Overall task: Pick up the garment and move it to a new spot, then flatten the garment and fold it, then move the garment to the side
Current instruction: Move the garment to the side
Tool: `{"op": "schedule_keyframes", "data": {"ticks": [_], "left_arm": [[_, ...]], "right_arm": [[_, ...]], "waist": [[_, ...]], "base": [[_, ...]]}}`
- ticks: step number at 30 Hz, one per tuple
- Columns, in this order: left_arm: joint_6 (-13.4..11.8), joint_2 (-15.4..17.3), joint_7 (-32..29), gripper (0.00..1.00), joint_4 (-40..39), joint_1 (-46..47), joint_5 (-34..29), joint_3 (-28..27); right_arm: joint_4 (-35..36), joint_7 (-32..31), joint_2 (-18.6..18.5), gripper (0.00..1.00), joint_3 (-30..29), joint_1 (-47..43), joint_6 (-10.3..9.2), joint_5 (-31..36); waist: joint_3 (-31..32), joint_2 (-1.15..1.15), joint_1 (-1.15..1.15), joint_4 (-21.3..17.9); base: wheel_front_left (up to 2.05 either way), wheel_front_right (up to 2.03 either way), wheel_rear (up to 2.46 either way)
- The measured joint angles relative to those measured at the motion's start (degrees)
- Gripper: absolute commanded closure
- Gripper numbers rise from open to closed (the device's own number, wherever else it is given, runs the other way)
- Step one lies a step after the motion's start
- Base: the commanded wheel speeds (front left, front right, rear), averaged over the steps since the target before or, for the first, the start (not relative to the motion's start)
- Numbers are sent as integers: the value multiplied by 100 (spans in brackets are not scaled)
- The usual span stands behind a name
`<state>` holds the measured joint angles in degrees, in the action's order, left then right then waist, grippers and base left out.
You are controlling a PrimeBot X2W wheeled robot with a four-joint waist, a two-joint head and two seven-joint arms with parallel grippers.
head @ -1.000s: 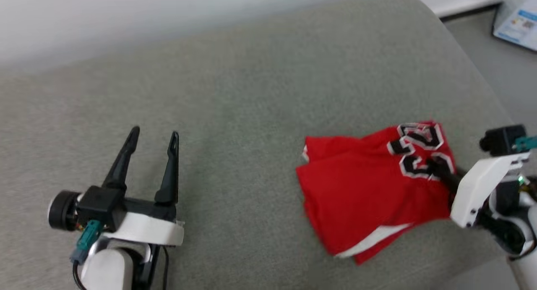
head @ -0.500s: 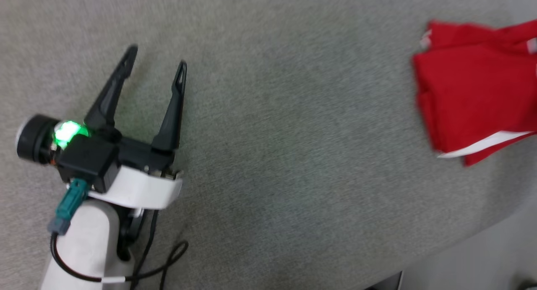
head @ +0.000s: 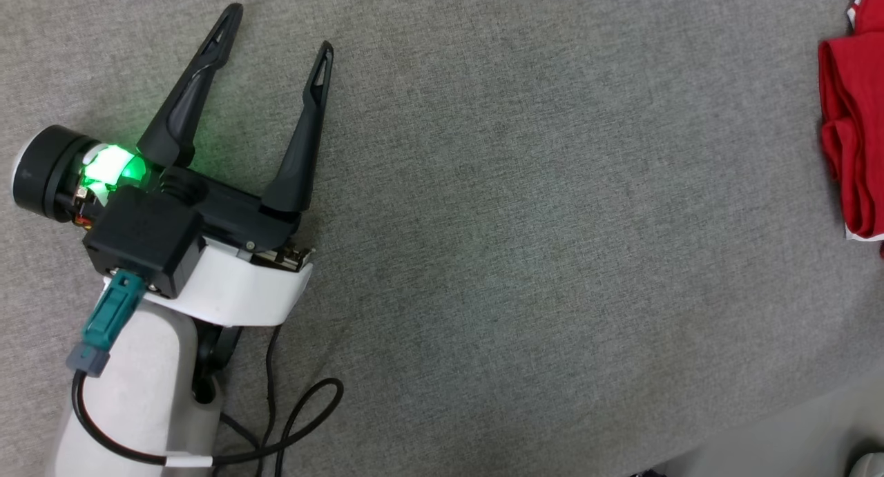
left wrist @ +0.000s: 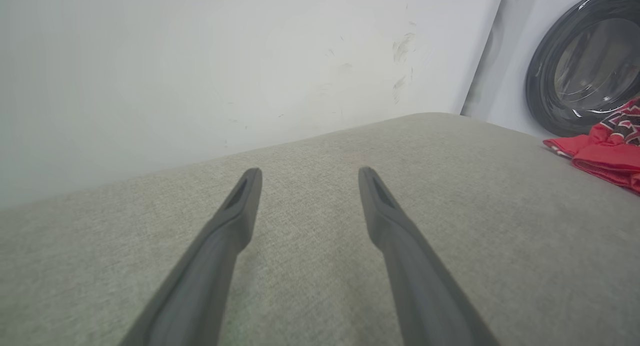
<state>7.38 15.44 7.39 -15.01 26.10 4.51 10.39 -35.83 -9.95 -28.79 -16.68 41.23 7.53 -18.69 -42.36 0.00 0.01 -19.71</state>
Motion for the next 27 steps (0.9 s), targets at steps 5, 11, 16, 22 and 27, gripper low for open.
{"op": "schedule_keyframes", "data": {"ticks": [5,11,16,22,27], "left_arm": [[-57,12,43,0,92,-63,54,-42],[-186,-104,291,0,455,-248,125,-22],[-364,-307,516,0,859,-528,259,-69],[-555,-526,694,0,1270,-921,404,-133],[-747,-615,744,0,1488,-1363,477,-321]], "right_arm": [[-302,756,49,0,-314,98,0,424],[-471,1657,-38,0,-654,132,0,969],[-376,2120,-20,0,-605,-44,1,1024],[-20,2377,338,0,-320,-616,0,944],[453,2453,843,0,-66,-1224,0,889]], "waist": [[149,0,0,18],[549,0,-1,135],[1042,0,-1,293],[1745,0,-2,513],[2338,0,-2,709]], "base": [[0,0,0],[0,0,0],[0,0,0],[0,0,0],[0,0,0]]}}
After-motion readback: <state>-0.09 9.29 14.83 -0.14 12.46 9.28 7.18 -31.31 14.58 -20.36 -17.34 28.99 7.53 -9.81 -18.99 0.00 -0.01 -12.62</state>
